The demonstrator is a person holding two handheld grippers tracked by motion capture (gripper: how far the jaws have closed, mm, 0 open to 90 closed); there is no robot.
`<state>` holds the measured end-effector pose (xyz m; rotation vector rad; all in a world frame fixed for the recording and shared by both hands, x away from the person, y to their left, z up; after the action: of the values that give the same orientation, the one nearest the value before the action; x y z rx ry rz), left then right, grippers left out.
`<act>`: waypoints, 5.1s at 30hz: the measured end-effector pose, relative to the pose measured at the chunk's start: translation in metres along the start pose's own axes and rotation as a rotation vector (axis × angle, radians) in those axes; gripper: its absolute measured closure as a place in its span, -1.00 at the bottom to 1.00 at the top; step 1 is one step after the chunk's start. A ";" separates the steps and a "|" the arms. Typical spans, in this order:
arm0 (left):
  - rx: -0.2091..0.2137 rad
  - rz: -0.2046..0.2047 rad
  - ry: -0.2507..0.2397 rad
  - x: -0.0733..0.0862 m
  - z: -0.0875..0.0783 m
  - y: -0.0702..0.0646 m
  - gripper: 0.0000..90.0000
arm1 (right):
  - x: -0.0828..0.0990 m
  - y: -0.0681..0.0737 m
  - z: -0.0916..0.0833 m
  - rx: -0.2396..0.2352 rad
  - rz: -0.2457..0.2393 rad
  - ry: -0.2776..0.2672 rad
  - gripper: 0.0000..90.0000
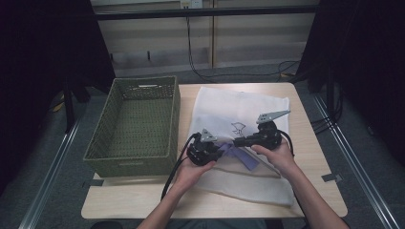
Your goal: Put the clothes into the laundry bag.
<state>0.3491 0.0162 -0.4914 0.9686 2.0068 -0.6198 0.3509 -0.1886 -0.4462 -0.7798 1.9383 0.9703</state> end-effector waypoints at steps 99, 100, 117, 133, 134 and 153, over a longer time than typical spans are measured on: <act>0.025 0.041 -0.096 0.009 -0.079 0.004 0.45 | 0.012 0.000 0.008 -0.029 0.007 0.059 0.93; 0.022 0.038 -0.093 0.009 -0.081 0.004 0.44 | 0.012 0.000 0.008 -0.028 0.005 0.062 0.93; 0.031 0.022 -0.108 0.019 -0.089 0.001 0.44 | 0.025 0.000 0.018 -0.020 0.001 0.129 0.90; 0.004 0.015 -0.169 0.013 -0.106 0.008 0.41 | 0.043 -0.003 0.032 0.004 0.006 0.206 0.83; 0.007 0.017 -0.169 0.013 -0.107 0.009 0.41 | 0.044 -0.003 0.033 0.009 0.003 0.212 0.85; -0.001 0.013 -0.172 0.013 -0.108 0.011 0.39 | 0.059 -0.011 0.037 0.067 -0.060 0.347 0.96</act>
<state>0.3042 0.1033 -0.4435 0.8964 1.8477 -0.6720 0.3457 -0.1726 -0.5148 -1.0138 2.2157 0.7670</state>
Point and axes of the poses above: each handheld gripper's, and its own axes: z roughly forward along the jaws, x roughly out of its underside, y roughly to its left, the point moved 3 cm from there along z, roughly forward along the jaws, and after that the axes turned 9 degrees about -y, right-handed, at the moved point
